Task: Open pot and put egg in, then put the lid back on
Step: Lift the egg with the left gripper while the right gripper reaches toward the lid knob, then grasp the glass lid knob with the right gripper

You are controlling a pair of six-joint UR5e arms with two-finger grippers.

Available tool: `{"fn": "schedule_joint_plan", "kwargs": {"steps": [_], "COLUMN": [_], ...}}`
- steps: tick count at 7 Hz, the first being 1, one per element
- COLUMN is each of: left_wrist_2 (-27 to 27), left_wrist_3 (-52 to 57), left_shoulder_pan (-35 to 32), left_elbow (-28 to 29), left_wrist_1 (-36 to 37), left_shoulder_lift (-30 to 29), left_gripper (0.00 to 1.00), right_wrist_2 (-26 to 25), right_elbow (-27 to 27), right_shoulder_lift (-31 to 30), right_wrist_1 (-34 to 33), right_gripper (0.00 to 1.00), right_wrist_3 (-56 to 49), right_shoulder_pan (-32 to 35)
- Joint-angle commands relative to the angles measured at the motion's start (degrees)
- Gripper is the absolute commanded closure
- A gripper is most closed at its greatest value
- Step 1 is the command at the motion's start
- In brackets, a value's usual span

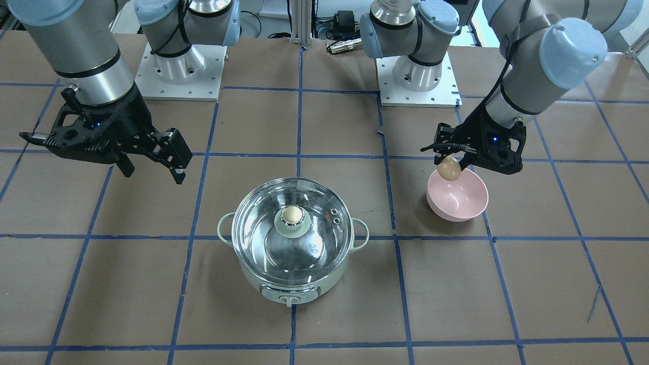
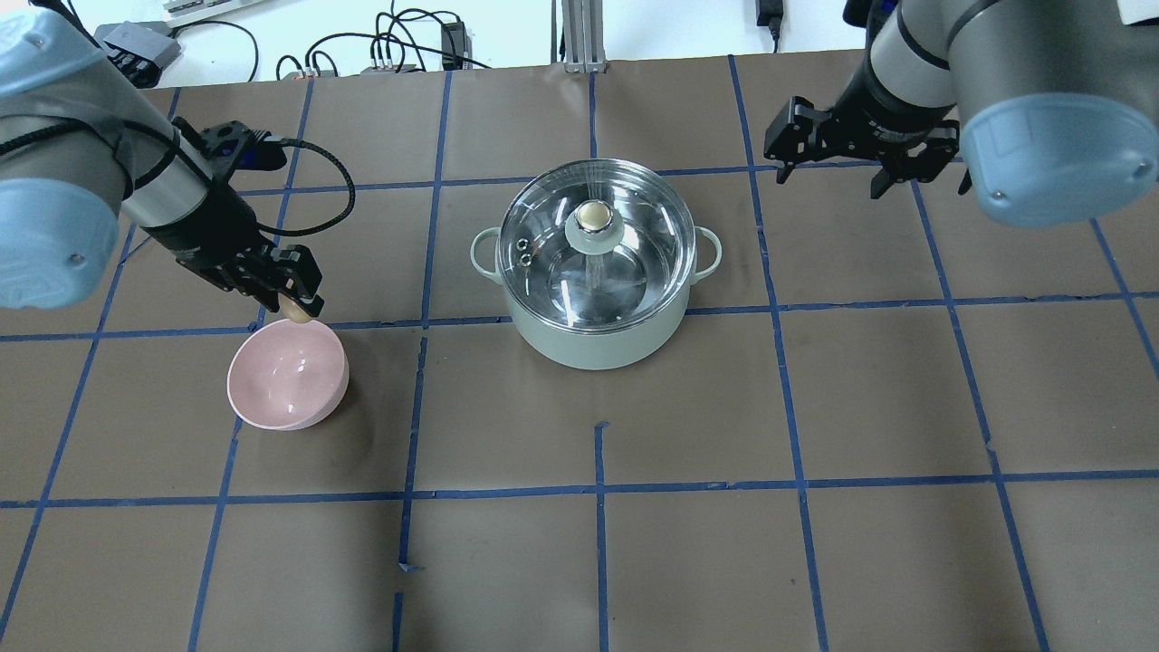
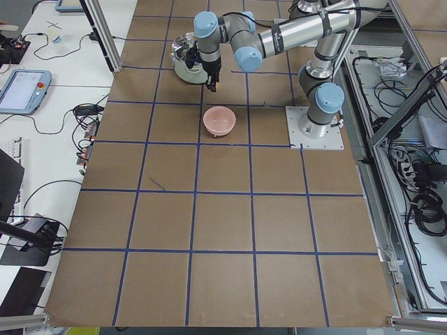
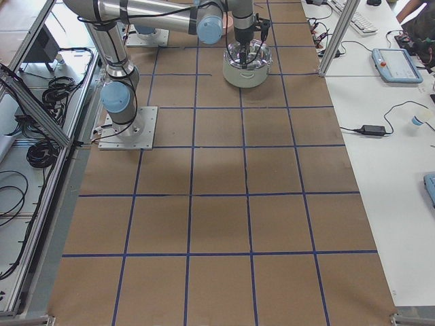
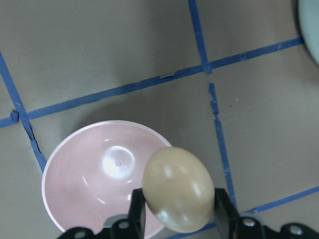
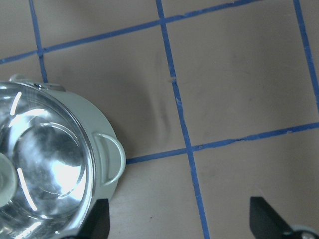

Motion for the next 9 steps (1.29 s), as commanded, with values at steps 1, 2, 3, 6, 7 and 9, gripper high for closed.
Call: {"fn": "schedule_joint_plan", "kwargs": {"steps": [1,2,3,6,7,9], "left_wrist_2": [1.72,6.7,7.18,7.1,7.19,7.36], "left_wrist_3": [-9.91,-12.64,-13.01,-13.01,-12.84,-12.75], "left_shoulder_pan": [-8.32,-10.71,-11.95,-12.22,-12.22,-12.22], "left_elbow": [8.72,9.8,9.81,10.42,10.42,10.42], "left_wrist_1": [-7.8,-7.66,-7.31,-7.48,-7.48,-7.48], "left_shoulder_lift": [1.17,1.08,0.91,1.7,1.7,1.79], "left_gripper": [0.98,0.98,0.98,0.98,0.98,0.98], "right_wrist_2": [-1.4,-1.42,-1.33,-1.59,-1.59,-1.68], "right_elbow": [-11.92,-14.41,-14.0,-7.34,-6.88,-7.05], "right_shoulder_lift": [10.12,12.44,13.51,15.72,16.24,18.43], "right_wrist_1": [-0.96,-1.05,-1.49,-5.86,-7.19,-9.74], "right_gripper": [0.0,0.0,0.0,0.02,0.02,0.02], "right_wrist_3": [7.08,7.99,8.0,7.82,8.08,9.75], "right_shoulder_pan": [10.21,13.22,15.17,17.82,18.08,19.22]}}
